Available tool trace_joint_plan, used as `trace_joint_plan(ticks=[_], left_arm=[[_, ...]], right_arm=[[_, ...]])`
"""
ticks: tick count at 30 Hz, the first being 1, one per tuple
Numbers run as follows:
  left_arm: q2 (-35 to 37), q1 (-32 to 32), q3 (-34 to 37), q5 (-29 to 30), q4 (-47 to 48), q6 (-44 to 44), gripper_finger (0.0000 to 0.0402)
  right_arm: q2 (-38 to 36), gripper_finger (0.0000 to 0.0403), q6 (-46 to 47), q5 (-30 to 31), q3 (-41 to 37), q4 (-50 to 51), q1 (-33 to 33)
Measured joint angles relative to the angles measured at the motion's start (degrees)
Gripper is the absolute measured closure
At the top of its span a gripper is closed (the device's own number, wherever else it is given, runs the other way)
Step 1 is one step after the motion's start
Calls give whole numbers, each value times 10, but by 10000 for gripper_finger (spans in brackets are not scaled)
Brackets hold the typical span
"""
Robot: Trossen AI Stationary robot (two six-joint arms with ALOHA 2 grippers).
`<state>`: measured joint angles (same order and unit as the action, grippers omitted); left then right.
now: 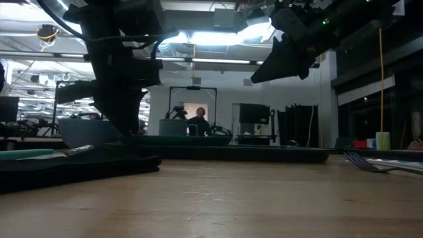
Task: Set up tray
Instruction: Put the blue bowl on the green plate
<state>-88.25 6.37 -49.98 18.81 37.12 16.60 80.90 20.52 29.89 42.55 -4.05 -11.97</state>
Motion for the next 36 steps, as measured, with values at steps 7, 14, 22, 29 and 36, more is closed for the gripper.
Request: trace_joint_plan(ticks=[7, 14, 22, 29, 36], left_arm=[[28, 18, -5, -3, 6, -14, 325], [90, 26, -16, -3, 16, -27, 322], [156, 19, -16, 73, 76, -138, 322], [180, 6, -16, 75, 119, -228, 312], [181, -40, -17, 42, 198, -327, 296]], right_arm=[[0, 374, 0, 0, 0, 0, 0], [0, 373, -7, 0, 0, 0, 0], [0, 373, -17, 0, 0, 1, 0], [0, 373, -17, 0, 0, 1, 0], [0, 373, -15, 1, 0, 1, 0]])
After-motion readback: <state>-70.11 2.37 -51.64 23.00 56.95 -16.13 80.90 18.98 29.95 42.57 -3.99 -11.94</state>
